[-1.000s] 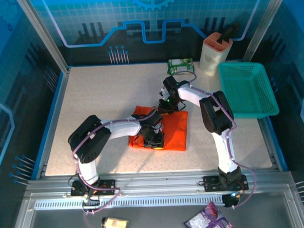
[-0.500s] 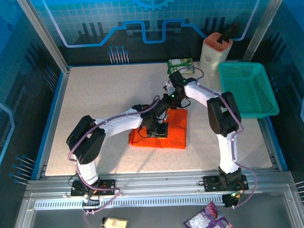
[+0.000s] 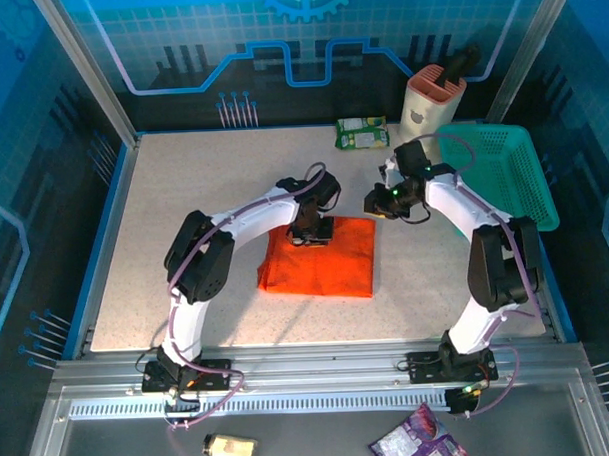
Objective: Fold the inside-out t-shirt
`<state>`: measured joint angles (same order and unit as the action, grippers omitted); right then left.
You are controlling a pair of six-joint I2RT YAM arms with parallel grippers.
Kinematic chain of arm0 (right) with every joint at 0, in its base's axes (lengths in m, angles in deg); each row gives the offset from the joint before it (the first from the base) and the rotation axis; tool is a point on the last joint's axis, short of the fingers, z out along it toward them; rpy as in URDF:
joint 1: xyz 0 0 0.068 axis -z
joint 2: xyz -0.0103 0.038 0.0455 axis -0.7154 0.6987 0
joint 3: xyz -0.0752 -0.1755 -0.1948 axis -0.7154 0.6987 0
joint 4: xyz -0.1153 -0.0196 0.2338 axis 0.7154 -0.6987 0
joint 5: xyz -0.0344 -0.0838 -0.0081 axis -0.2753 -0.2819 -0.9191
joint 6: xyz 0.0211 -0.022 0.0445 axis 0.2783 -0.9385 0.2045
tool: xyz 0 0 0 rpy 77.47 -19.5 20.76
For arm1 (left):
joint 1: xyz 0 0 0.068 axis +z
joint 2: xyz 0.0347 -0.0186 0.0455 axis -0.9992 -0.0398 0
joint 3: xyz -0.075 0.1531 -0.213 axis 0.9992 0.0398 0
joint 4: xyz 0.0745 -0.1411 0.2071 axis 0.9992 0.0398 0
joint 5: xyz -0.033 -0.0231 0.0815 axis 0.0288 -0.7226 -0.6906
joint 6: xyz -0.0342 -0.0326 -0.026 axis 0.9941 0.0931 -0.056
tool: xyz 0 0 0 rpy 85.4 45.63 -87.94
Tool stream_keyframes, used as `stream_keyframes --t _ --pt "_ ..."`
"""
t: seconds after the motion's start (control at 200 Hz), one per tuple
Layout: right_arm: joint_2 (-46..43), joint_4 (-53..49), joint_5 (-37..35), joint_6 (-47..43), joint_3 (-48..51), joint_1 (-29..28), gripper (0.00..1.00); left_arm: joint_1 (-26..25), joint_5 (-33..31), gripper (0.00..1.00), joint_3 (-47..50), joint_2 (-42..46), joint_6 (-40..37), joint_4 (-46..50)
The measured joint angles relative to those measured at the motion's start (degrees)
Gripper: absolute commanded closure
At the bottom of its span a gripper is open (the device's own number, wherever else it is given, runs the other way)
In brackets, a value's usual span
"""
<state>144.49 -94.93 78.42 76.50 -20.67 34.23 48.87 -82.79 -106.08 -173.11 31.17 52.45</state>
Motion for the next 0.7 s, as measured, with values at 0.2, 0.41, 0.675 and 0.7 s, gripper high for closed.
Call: stream_keyframes --t 0.2,0.41,0.675,0.7 --pt "-2.47 0.07 -0.17 0.02 4.57 0.0 0.74 0.0 0.0 0.99 0.02 -2.73 1.42 0.35" --pt "-2.8 0.48 -1.03 -0.28 8.17 -0.02 0.71 0.0 -0.37 1.0 -0.33 -5.03 1.44 0.17" --pt "-2.71 3.65 0.17 -2.95 15.93 -0.13 0.68 0.0 -0.37 1.0 -0.24 -5.16 1.46 0.02" --pt "-2.62 3.93 0.46 -3.21 16.48 -0.13 0.68 0.02 -0.37 1.0 -0.24 -5.16 1.46 0.0"
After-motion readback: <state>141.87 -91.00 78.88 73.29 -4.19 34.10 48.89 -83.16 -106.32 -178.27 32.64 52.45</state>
